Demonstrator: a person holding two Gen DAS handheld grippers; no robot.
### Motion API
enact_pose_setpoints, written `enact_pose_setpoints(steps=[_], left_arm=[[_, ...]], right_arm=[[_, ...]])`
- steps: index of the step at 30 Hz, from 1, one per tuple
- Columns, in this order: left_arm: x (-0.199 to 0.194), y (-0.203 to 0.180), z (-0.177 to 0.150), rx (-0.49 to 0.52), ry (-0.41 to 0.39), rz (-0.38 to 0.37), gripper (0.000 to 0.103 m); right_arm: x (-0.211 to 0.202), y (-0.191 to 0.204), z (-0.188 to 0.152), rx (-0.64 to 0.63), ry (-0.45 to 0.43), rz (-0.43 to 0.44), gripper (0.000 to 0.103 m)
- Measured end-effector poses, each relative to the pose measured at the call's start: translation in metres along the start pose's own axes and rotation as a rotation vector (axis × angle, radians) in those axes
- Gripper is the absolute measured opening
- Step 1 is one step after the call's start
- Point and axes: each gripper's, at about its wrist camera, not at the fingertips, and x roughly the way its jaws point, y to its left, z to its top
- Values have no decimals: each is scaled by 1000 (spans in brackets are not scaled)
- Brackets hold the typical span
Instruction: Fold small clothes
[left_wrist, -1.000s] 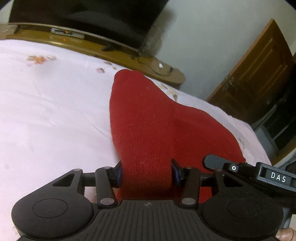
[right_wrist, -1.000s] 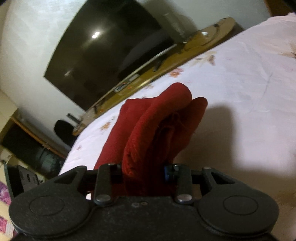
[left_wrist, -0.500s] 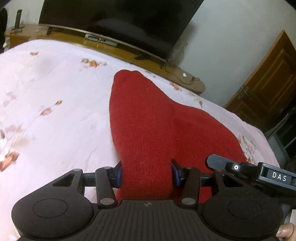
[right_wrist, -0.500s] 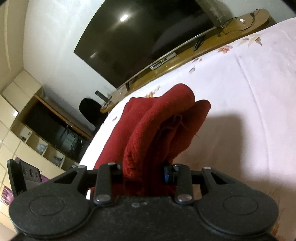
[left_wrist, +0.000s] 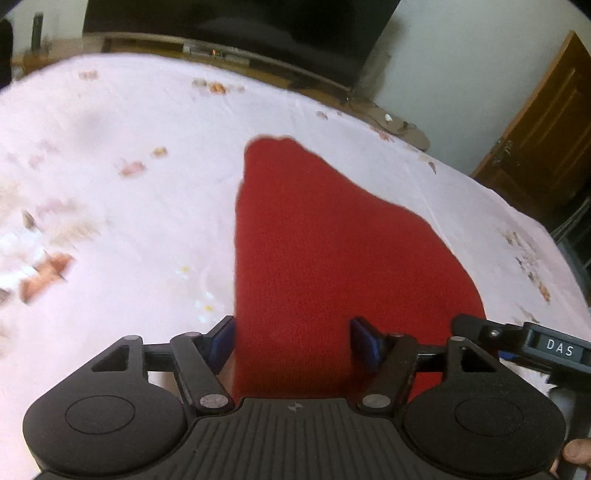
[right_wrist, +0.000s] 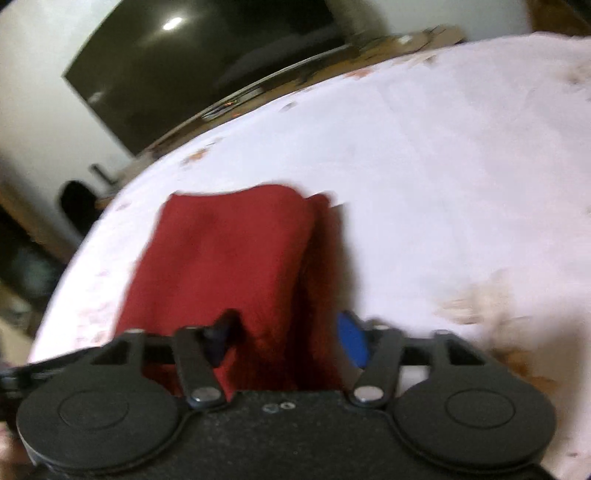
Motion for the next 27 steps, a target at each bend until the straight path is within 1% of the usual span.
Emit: enact_pose_setpoints(steps=[1, 3, 4, 5, 7, 9, 11, 13, 16, 17, 19, 22, 23, 24, 26, 27], left_arm=[[-10, -3, 2, 17, -39, 21, 66], [-33, -7, 7, 67, -113, 28, 66], [-43, -10, 7, 87, -135, 24, 66], [-51, -13, 6, 103, -143, 15, 66], [-57, -18, 0, 132, -122, -7, 66], [-50, -25, -14, 171, -67, -15, 66], [-37, -26, -29, 191, -13, 1, 66], [-27, -27, -37, 202, 22, 28, 66], [-26, -33, -43, 226, 28, 62, 66], [-25, -37, -42, 232, 30, 73, 66], [-32, -41, -40, 234, 34, 82, 66], [-46, -38, -40, 219, 28, 101, 66], [-50, -39, -39, 220, 26, 113, 67], [-53, -41, -39, 224, 23, 120, 67], [-61, -45, -39, 231, 14, 127, 67], [-66, -46, -39, 235, 11, 133, 73]], right_arm=[[-6, 2, 2, -7, -15, -22, 64], [-23, 16, 4, -67, -67, -61, 51], [-33, 27, 3, -111, -95, -74, 51], [-43, 40, 1, -158, -121, -64, 50], [-55, 57, -8, -235, -140, -26, 49], [-55, 70, -22, -273, -104, 9, 45], [-49, 74, -37, -295, -44, 27, 43], [-38, 71, -49, -333, -3, -19, 43], [-14, 54, -58, -340, 59, -118, 41], [-11, 49, -57, -334, 54, -116, 40], [-13, 53, -55, -320, 52, -112, 42], [-33, 56, -52, -273, 8, -68, 53], [-40, 56, -50, -259, -12, -58, 62], [-45, 58, -49, -252, -31, -56, 67], [-57, 59, -48, -257, -58, -55, 67], [-57, 62, -46, -260, -67, -55, 68]])
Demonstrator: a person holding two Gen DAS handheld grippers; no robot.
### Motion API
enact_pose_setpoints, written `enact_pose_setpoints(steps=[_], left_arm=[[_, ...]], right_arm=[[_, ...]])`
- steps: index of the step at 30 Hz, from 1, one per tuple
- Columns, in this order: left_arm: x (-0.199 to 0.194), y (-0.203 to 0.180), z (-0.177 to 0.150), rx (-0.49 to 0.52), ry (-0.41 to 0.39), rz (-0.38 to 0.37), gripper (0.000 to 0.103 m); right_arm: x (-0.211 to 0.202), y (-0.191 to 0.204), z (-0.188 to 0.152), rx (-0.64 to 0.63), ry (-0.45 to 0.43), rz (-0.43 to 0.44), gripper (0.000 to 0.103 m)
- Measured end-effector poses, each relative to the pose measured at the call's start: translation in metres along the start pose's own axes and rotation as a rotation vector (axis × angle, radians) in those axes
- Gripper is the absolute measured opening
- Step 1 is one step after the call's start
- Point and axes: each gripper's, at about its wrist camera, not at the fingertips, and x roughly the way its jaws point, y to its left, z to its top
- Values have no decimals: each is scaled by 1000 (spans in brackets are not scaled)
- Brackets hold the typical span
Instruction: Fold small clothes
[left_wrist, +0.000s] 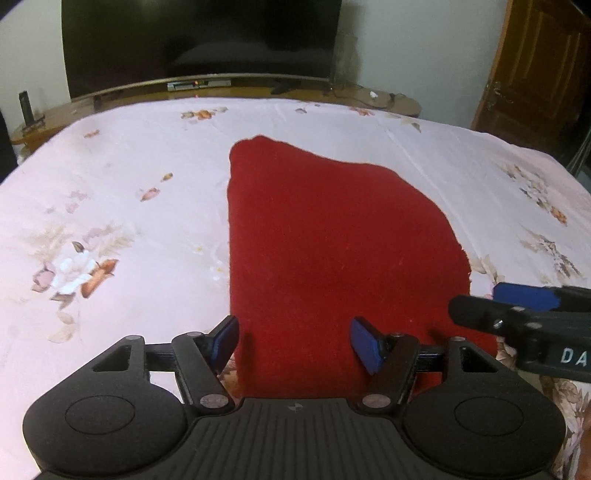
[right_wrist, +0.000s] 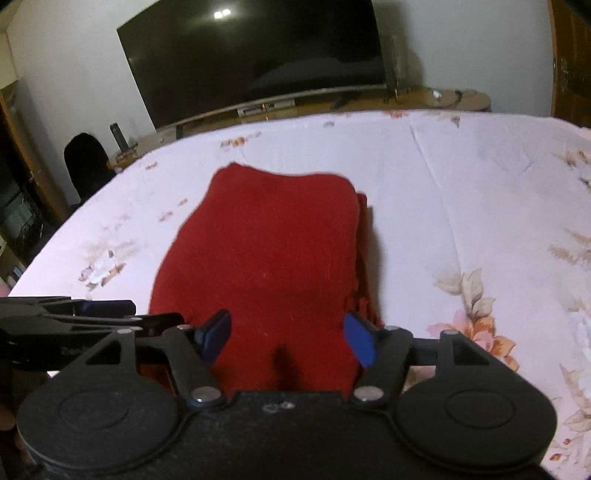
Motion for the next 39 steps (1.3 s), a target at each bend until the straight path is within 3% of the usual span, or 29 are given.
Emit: enact_pose_setpoints(steps=[3, 5, 13, 20, 22, 27, 31, 39], left_arm=[[-16, -3, 1, 3, -24, 24, 100], [-31, -8, 0, 28, -66, 37, 102], [-78, -18, 2, 83, -83, 126, 103], [-138, -19, -1, 147, -161, 255, 103], [-151, -15, -2, 124, -182, 250, 103], [-177, -7, -8, 59, -213, 138, 103], [-185, -6, -12, 45, -249, 147, 103], [-187, -16, -4, 17, -236, 161, 103]], right_arm=[[-16, -3, -4, 22, -27, -13, 76], [-28, -4, -5, 46, -46, -12, 77], [-58, 9, -3, 49, -110, -49, 80], [-114, 27, -1, 55, -211, -101, 90], [-128, 34, -4, 50, -236, -116, 93], [-152, 51, -13, 37, -267, -133, 94], [-161, 60, -16, 10, -285, -145, 96], [-165, 57, -11, -14, -291, -124, 98]])
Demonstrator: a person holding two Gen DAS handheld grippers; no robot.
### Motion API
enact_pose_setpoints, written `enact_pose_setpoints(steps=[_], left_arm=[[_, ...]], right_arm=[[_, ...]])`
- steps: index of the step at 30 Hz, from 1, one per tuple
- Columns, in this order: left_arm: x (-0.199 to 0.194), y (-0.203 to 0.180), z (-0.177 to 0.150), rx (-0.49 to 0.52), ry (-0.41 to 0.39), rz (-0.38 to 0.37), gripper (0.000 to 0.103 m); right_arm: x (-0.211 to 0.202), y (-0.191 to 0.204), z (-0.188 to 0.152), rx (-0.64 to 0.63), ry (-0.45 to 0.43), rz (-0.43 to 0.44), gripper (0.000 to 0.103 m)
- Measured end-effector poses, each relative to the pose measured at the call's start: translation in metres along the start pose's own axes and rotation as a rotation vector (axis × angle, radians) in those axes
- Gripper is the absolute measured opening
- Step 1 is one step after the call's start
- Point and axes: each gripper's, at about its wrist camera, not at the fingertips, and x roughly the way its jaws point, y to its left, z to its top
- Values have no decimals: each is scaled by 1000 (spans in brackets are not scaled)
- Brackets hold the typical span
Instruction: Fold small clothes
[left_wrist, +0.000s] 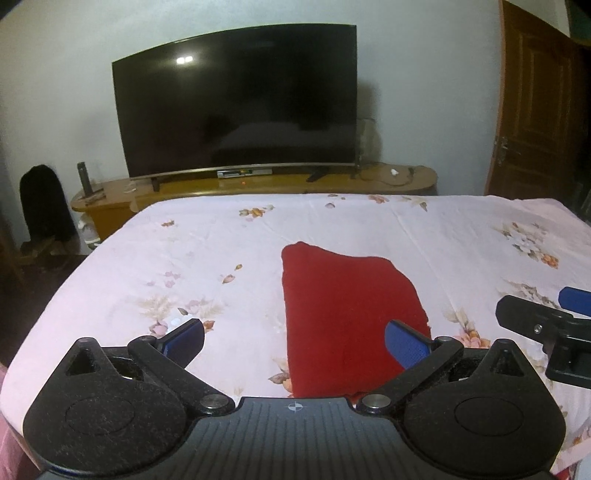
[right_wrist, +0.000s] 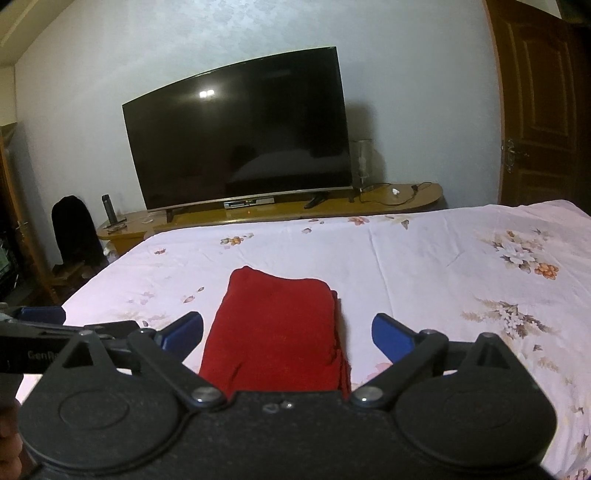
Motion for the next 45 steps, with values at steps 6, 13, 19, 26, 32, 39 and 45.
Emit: enact_pose_setpoints(steps=[6, 13, 19, 26, 32, 39, 45], left_arm=[[0, -14, 5, -9, 7, 9, 103], [-3, -29, 4, -27, 5, 28, 103], [-3, -37, 6, -48, 7, 47, 103], [-2, -46, 7, -50, 6, 58, 103], [-1, -50, 8, -48, 12, 52, 103], [-2, -55, 7, -53, 14, 54, 103], [-2, -56, 5, -65, 22, 44, 103]], right_arm=[[-2, -18, 7, 40, -6, 27, 99], [-1, -24, 11, 20, -9, 63, 99], [-1, -28, 14, -2, -13, 86, 100], [-3, -33, 15, -10, -18, 100, 101], [-4, -39, 15, 0, -13, 96, 101], [-3, -44, 15, 9, -10, 92, 101], [-3, -43, 14, 6, -6, 96, 101]])
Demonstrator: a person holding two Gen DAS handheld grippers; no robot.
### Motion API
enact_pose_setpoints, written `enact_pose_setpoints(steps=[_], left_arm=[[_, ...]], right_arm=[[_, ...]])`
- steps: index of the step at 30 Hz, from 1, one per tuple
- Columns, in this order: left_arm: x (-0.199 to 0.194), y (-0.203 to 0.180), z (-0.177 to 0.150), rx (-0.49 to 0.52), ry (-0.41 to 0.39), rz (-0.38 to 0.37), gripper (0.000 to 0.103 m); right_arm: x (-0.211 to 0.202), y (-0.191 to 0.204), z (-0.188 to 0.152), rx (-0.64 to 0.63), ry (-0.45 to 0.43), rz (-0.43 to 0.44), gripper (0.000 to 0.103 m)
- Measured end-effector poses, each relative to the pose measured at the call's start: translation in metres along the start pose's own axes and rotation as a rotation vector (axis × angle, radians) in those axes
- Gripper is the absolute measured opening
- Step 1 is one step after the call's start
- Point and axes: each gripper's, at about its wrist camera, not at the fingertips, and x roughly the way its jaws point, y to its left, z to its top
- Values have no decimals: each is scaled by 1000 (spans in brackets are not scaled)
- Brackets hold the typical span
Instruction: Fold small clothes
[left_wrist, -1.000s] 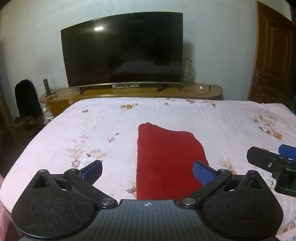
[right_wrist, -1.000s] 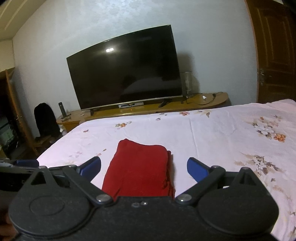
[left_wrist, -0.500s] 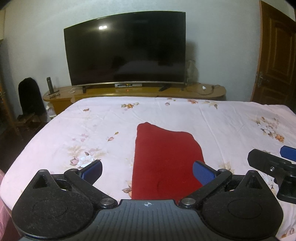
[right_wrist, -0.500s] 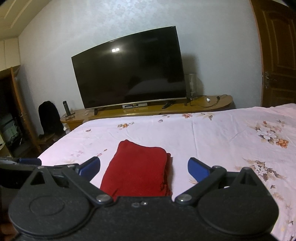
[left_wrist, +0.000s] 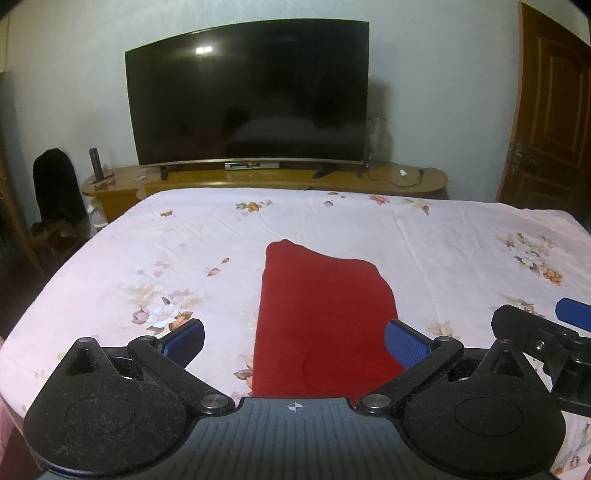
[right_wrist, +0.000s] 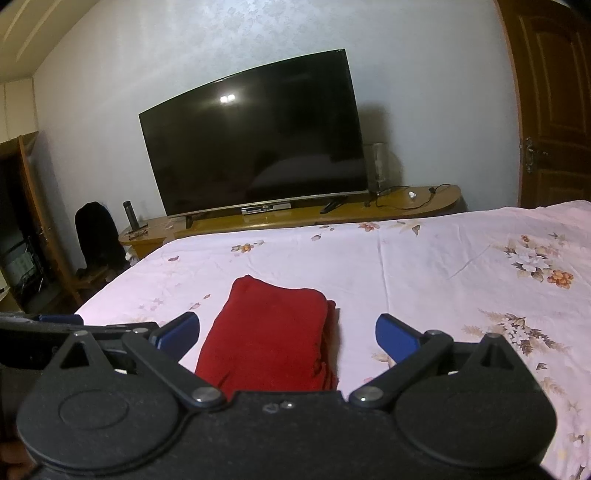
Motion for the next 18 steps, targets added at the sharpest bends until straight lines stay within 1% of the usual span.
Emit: enact_pose_setpoints(steps=[18], left_arm=[[-3, -4, -2, 4, -4, 13, 103]], right_arm=[[0, -1, -2, -1, 5, 11, 102]])
